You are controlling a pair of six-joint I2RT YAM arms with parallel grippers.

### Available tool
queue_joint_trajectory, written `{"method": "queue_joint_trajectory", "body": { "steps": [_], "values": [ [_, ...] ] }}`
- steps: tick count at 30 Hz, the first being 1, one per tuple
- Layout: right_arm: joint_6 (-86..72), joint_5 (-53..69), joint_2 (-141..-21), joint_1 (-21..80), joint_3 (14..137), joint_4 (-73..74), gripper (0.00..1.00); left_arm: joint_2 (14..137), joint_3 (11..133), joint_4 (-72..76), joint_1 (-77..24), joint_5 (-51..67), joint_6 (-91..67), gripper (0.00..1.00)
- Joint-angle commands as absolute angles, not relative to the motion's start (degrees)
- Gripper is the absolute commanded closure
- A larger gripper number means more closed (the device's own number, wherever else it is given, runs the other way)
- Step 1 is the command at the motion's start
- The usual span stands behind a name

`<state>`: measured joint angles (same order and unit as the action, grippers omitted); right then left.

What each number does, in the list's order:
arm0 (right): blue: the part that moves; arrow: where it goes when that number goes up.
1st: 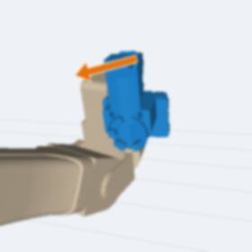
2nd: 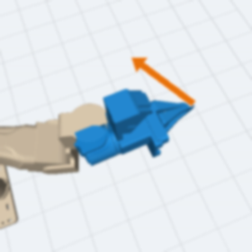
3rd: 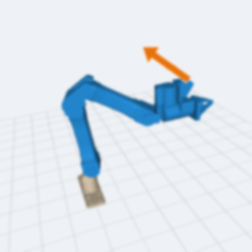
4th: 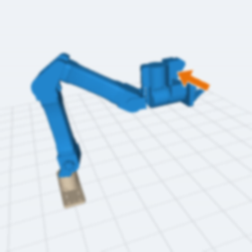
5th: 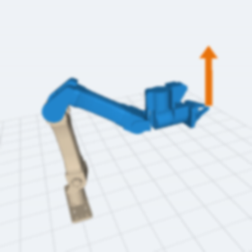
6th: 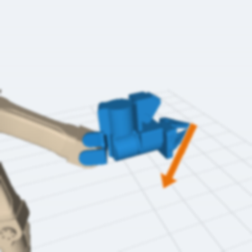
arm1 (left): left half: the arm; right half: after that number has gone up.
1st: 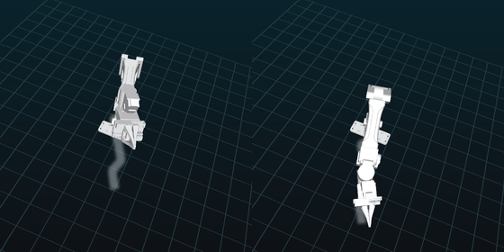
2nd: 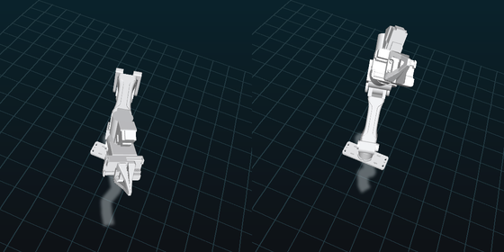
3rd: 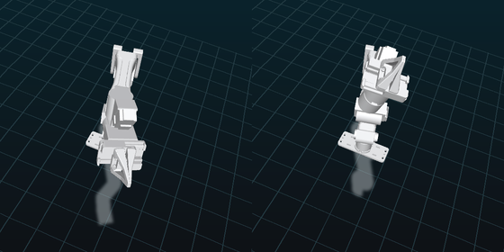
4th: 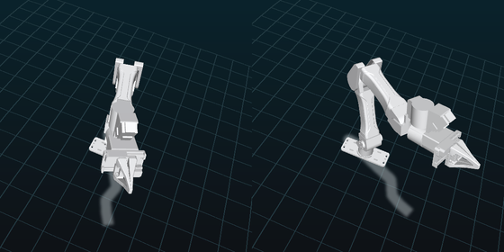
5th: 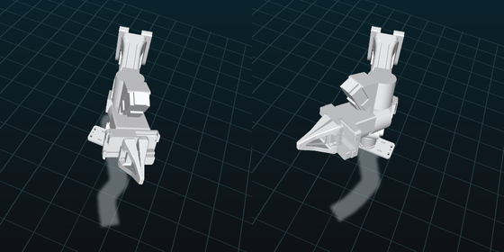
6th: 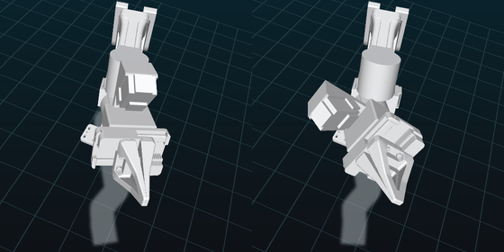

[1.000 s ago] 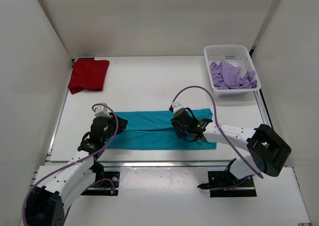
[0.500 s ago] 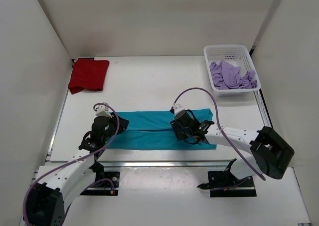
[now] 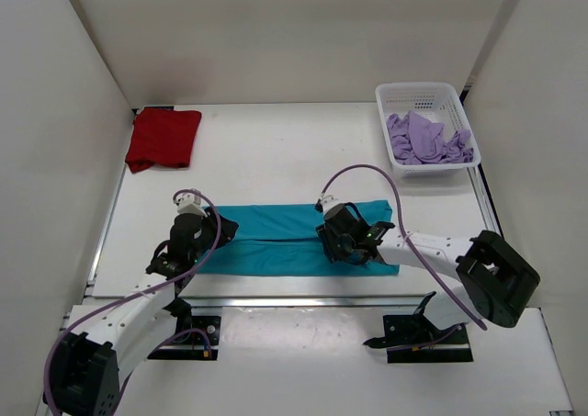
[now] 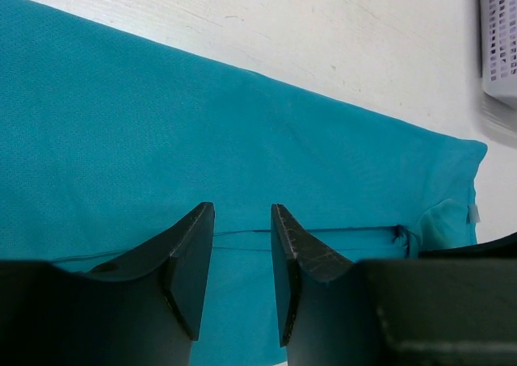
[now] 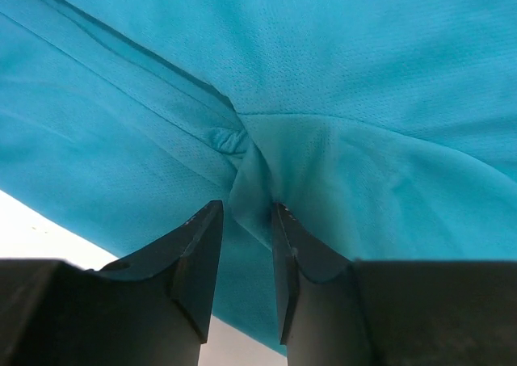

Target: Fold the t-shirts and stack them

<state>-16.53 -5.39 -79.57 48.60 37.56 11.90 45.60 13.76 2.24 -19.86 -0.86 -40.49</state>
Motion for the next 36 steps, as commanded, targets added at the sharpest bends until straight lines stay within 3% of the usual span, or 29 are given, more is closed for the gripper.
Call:
{"method": "queue_joint_trajectory", "body": {
  "steps": [1,6,9,17,24,27,29,31,34,36],
  "values": [
    [-17.0,-4.1,-81.4,47.6,37.3,10.1,0.71,45.6,14.9,3.9,-20.2,-0.4,-40.2,0.55],
    [-17.0,-6.2,-81.5,47.6,37.9,10.1,0.90,45.7,14.3,4.0,-19.0,-0.2,-40.0,0.54],
    [-17.3,-5.3,-79.0,47.5,38.5,10.5,0.95,45.7,14.9,3.9,-19.4,-0.3,-39.9,0.54],
    [-15.6,7.1,-74.5,44.9,42.0,17.8,0.93,46.7,17.0,3.3,-20.0,0.6,-39.1,0.54],
    [-19.1,16.6,-76.6,43.5,42.1,14.3,0.93,46.7,18.4,2.2,-18.0,2.4,-38.7,0.54],
    [-19.6,18.0,-78.3,43.6,42.1,13.6,0.81,46.0,18.3,1.8,-16.9,3.3,-38.8,0.55],
    [-19.4,18.3,-79.2,43.9,42.1,13.9,0.68,45.7,17.8,1.6,-16.6,3.7,-38.0,0.54],
    [-18.5,17.1,-78.5,43.8,42.8,16.1,0.63,45.6,17.4,1.6,-16.8,3.2,-38.1,0.54],
    [-18.7,14.4,-74.6,41.5,42.5,17.1,0.65,46.6,16.7,2.5,-16.8,3.2,-37.7,0.53],
    [-19.6,14.9,-69.5,38.2,40.8,15.2,0.79,47.8,17.0,3.2,-17.0,2.5,-37.2,0.53]
  ]
}}
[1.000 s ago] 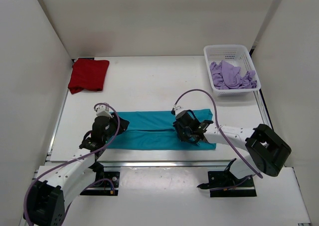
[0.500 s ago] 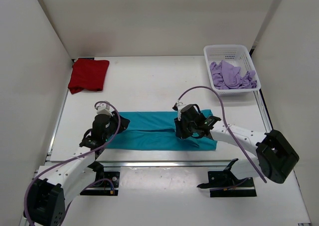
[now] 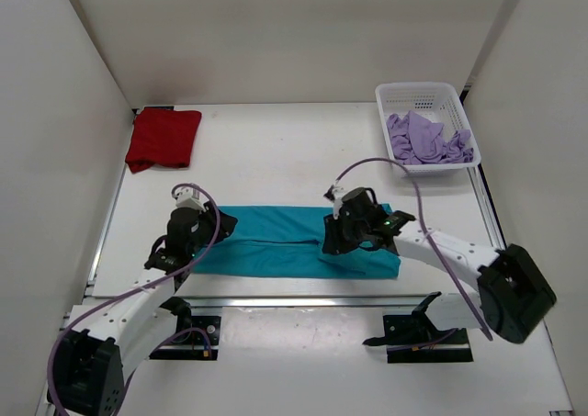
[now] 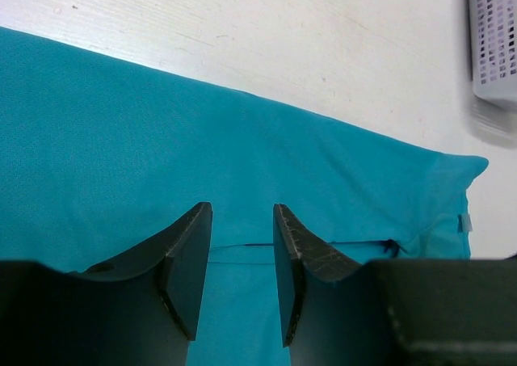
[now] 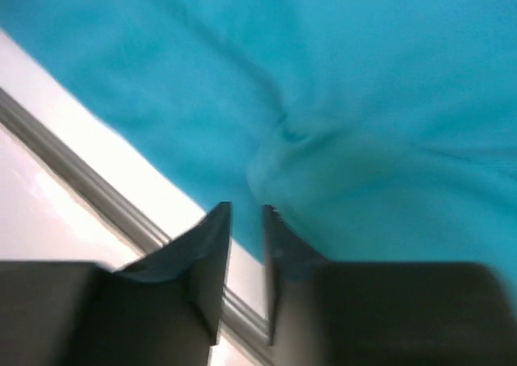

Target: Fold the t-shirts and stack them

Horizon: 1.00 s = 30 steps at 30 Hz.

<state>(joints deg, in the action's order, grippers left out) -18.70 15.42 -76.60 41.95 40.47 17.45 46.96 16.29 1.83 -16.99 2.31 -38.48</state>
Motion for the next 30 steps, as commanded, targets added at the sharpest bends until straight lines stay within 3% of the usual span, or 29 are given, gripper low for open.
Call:
{"method": "queue_joint_trajectory", "body": {
  "steps": [1,5,7,11,13,21,25,27,30],
  "values": [
    [-21.0,15.6,-67.6,36.2,39.0,13.0,0.82,49.2,17.3,3.9,-17.3,2.3,-37.2,0.52],
    [-25.4,11.5,-65.3,27.5,31.9,7.9,1.00,56.0,19.4,7.7,-16.8,3.9,-37.5,0.52],
    [-26.8,7.8,-65.2,22.5,29.2,4.0,0.99,59.4,19.9,10.0,-14.7,6.9,-39.6,0.53],
    [-27.2,9.4,-66.8,10.1,27.3,-2.3,0.76,65.9,21.6,11.9,-13.1,8.8,-40.2,0.53],
    [-27.8,10.4,-68.3,5.1,26.7,-4.8,0.69,68.4,22.1,13.2,-11.9,10.3,-40.9,0.54],
    [-28.6,16.3,-75.6,0.3,26.6,-14.4,0.65,72.9,21.5,15.5,-6.2,12.6,-42.0,0.54],
    [-29.0,15.5,-77.1,1.6,27.0,-14.8,0.69,73.7,20.7,16.8,-4.5,13.4,-43.3,0.53],
    [-29.1,16.4,-77.7,1.2,27.0,-15.4,0.78,74.7,20.8,17.0,-3.2,13.6,-43.9,0.53],
    [-30.1,16.6,-77.3,0.3,26.8,-16.6,1.00,76.7,20.1,18.8,-0.5,16.2,-45.8,0.54]
  ]
}}
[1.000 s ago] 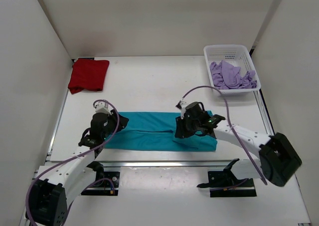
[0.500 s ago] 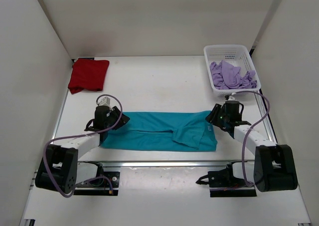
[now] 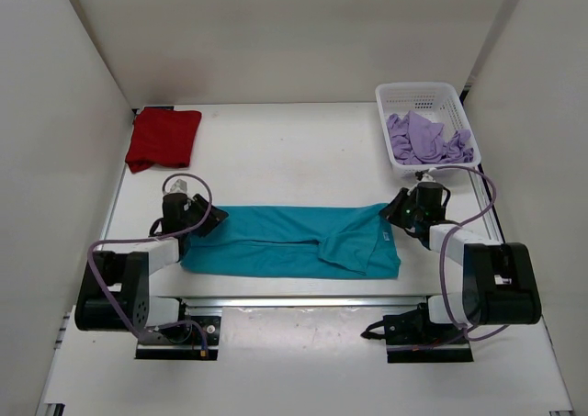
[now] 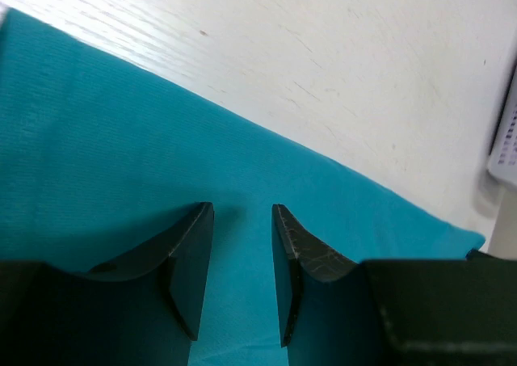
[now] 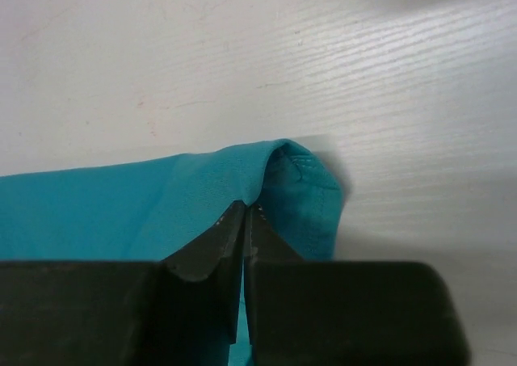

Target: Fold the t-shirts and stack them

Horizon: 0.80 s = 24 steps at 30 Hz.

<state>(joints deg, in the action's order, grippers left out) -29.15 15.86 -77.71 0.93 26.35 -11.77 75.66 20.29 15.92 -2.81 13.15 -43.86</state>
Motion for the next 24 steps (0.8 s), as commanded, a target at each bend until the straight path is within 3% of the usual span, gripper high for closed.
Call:
{"method": "queue_joint_trajectory", "body": {
  "steps": [1,11,15,20,22,24],
  "values": [
    [-30.3,15.8,-77.3,0.1,26.7,-16.7,1.00,77.1,20.0,19.2,0.0,16.6,-46.1,0.54],
    [-29.7,15.2,-83.4,-2.8,31.6,-14.4,0.98,76.3,17.7,19.2,5.9,14.7,-47.6,0.53],
    [-28.7,15.6,-82.9,-1.4,33.7,-12.1,0.74,75.4,19.1,17.8,4.2,15.0,-46.8,0.53],
    [-26.9,7.0,-73.2,3.7,33.2,-5.9,0.60,67.9,22.2,12.7,-1.4,10.7,-42.7,0.52],
    [-24.1,-1.3,-69.9,9.7,33.0,-3.3,0.61,64.3,24.5,8.9,-5.7,7.8,-39.2,0.53],
    [-23.2,-4.7,-68.6,14.1,32.4,-0.9,0.78,62.7,28.3,4.4,-14.7,4.1,-33.8,0.53]
  ]
}}
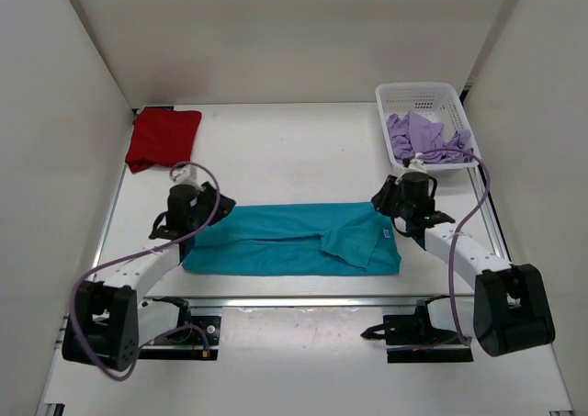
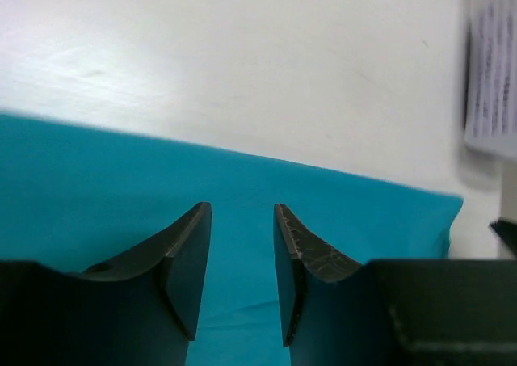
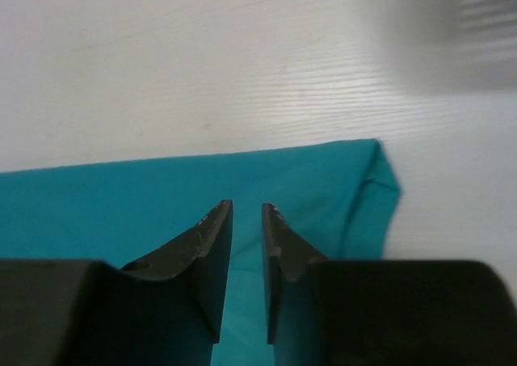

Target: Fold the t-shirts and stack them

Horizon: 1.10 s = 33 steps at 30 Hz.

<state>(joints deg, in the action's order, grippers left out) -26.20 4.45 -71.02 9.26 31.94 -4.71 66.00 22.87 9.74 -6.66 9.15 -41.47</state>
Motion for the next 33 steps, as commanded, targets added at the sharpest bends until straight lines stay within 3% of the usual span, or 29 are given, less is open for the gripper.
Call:
{"method": "queue_joint_trajectory", "body": {
  "steps": [1,3,8,11,14,17,19,20,22,23,24,25,28,30,33],
  "values": [
    [-23.6,-2.9,-68.8,16.6,32.7,-0.4,0.82,62.7,29.1,2.2,-19.1,1.1,-31.7,0.53],
    [-24.6,1.2,-71.3,21.2,32.3,0.0,0.92,62.7,30.1,0.2,-23.4,0.8,-30.4,0.52],
    [-26.2,0.2,-77.2,29.7,31.6,2.5,0.94,61.2,26.1,2.6,-22.9,8.9,-32.1,0.51],
    [-25.9,4.5,-82.6,27.8,33.2,0.5,0.95,60.2,24.7,3.6,-23.6,11.3,-32.4,0.50],
    [-24.8,7.6,-92.6,24.4,42.6,-0.7,1.00,61.1,26.2,2.2,-25.1,12.7,-31.2,0.49],
    [-21.1,9.8,-112.0,22.7,65.4,4.2,1.00,60.6,26.5,1.1,-24.8,14.1,-30.2,0.49],
    [-18.7,12.3,-125.2,21.0,94.8,15.5,1.00,59.9,25.8,0.7,-23.6,14.9,-30.6,0.48],
    [-18.6,13.8,-133.5,20.6,103.4,19.3,1.00,59.8,25.7,1.2,-23.6,14.6,-30.8,0.49],
    [-18.6,16.6,-145.7,20.2,140.8,35.6,1.00,59.0,25.3,0.0,-22.5,14.5,-30.8,0.49],
    [-18.5,17.7,-153.6,20.5,150.9,38.7,0.97,59.1,25.2,0.0,-22.3,14.7,-30.6,0.48],
    [-19.2,19.0,-151.6,20.9,158.9,38.9,0.95,58.9,24.9,0.0,-22.0,14.9,-30.7,0.48],
    [-20.4,21.7,-147.9,20.9,146.7,32.8,0.85,58.4,24.4,0.0,-21.5,14.9,-30.8,0.48],
    [-18.6,20.0,-130.1,23.5,123.1,22.9,0.70,57.8,24.3,0.0,-22.1,14.4,-31.4,0.48],
    [-17.4,15.2,-118.8,25.7,113.4,20.0,0.57,57.7,23.5,0.0,-22.1,14.6,-31.8,0.48],
    [-19.3,14.4,-106.7,28.6,92.0,13.3,0.52,57.4,22.9,0.0,-20.4,17.0,-32.0,0.45]
  ]
}}
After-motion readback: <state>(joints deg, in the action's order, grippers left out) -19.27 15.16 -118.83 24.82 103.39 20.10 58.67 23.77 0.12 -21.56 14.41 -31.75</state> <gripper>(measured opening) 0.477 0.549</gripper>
